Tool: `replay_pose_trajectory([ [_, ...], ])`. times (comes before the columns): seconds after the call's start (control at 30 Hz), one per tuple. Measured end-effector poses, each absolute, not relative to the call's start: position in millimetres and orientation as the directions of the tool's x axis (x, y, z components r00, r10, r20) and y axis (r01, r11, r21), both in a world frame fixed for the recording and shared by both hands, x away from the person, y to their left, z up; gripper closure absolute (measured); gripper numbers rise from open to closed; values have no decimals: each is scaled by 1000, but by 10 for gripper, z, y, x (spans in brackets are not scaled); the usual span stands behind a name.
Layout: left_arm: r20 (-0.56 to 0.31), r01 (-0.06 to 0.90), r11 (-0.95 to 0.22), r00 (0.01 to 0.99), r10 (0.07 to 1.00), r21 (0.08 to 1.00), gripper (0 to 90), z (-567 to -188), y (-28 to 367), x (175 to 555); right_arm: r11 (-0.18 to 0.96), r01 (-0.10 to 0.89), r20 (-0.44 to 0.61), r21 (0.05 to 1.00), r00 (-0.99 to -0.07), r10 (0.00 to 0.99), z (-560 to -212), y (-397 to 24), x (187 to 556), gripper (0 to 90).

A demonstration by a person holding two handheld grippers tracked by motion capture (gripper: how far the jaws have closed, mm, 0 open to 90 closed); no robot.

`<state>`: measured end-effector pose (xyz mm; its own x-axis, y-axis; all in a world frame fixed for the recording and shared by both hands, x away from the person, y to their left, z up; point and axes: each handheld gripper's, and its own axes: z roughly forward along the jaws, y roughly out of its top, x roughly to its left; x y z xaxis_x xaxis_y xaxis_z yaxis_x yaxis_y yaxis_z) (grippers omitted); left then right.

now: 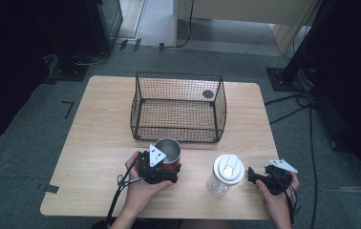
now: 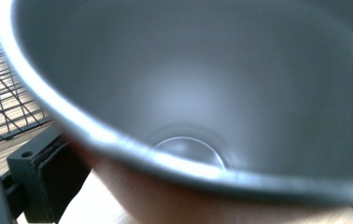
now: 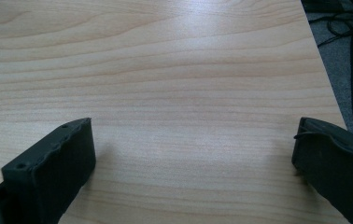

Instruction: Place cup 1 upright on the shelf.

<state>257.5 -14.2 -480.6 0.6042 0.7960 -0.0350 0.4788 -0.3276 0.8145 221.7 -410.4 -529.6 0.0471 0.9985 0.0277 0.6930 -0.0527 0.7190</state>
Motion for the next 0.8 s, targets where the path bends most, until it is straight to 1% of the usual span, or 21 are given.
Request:
replay_pose_trajectory([
  [0.03,-35,479,-328,604,796,814,45,-4806,-142,2575,-53,693,28,719,47,999,-5296,-4104,2217,0],
  [0.13,-31,472,-324,602,798,820,70,-4776,-160,2591,-53,693,28,719,47,999,-5296,-4104,2217,0],
  [0.3,-5,453,-344,611,792,823,75,-4754,-159,2596,-51,692,26,720,46,999,-5296,-4105,2217,0],
  [0.43,-10,438,-323,606,795,839,77,-4726,-139,2585,-51,692,26,720,46,999,-5297,-4105,2218,0],
  [0.53,-7,403,-304,611,792,863,78,-4668,-125,2560,-51,692,27,720,46,999,-5296,-4105,2217,0],
  [0.57,4,373,-294,614,790,880,78,-4630,-118,2544,-51,692,27,720,46,999,-5296,-4105,2217,0],
  [0.63,8,356,-284,612,791,890,78,-4608,-113,2535,-49,691,26,721,45,999,-5297,-4106,2218,0],
  [0.73,17,300,-249,607,794,921,78,-4539,-90,2520,-49,692,26,721,44,999,-5297,-4106,2218,0],
  [0.77,19,264,-222,602,798,939,78,-4499,-79,2517,-49,692,26,721,45,999,-5297,-4106,2218,0],
  [0.8,19,264,-222,602,798,939,78,-4499,-79,2517,-49,692,26,721,45,999,-5297,-4106,2218,0],
])
